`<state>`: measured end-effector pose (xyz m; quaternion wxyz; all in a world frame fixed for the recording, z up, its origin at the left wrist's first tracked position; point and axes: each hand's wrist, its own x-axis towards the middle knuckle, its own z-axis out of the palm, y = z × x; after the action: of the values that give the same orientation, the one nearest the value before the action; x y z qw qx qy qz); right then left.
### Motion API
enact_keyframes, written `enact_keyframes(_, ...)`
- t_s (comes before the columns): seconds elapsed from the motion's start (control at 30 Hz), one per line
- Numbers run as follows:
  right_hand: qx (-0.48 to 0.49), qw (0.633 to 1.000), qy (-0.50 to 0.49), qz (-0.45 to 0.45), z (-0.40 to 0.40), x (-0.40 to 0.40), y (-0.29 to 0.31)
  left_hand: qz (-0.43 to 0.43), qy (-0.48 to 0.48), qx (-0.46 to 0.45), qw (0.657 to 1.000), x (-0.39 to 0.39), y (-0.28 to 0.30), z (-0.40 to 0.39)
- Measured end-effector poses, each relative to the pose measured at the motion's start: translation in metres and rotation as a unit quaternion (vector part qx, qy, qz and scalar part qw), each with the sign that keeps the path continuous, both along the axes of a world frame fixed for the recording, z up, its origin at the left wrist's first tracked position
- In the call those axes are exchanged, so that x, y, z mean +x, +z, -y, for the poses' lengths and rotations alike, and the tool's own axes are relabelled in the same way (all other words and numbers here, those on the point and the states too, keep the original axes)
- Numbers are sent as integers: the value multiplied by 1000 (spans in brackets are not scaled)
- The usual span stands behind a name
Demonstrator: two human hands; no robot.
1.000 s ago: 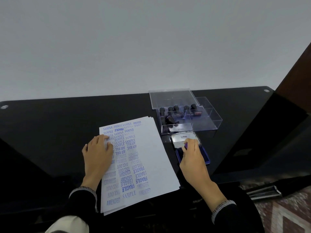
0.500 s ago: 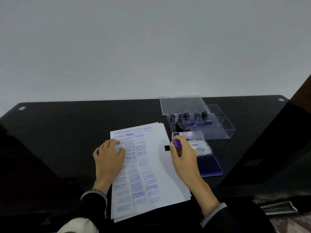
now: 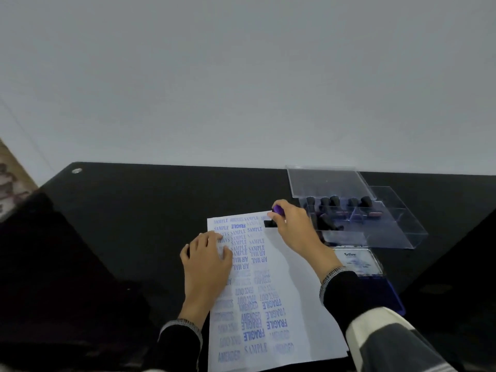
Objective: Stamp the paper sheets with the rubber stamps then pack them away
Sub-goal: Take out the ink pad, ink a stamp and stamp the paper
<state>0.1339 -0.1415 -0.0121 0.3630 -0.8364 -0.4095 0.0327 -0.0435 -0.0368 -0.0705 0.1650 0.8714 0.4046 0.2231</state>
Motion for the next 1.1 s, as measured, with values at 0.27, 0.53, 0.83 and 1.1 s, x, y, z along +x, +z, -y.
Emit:
enact_keyframes(0.27,-44,999,5,8,-11,5,-3,6,1,5,1000,1,-3,-1)
enact_keyframes(0.53,-52,998,24,21,-11,2,-8,5,1,5,1000,0,-2,0)
enact_keyframes(0.83,-67,997,16,37,-13,0,-11,-7,5,4,1000,1,-2,0)
enact_keyframes(1.1,-86,995,-6,45,-15,-4,-14,-6,3,6,1000,0,-3,0)
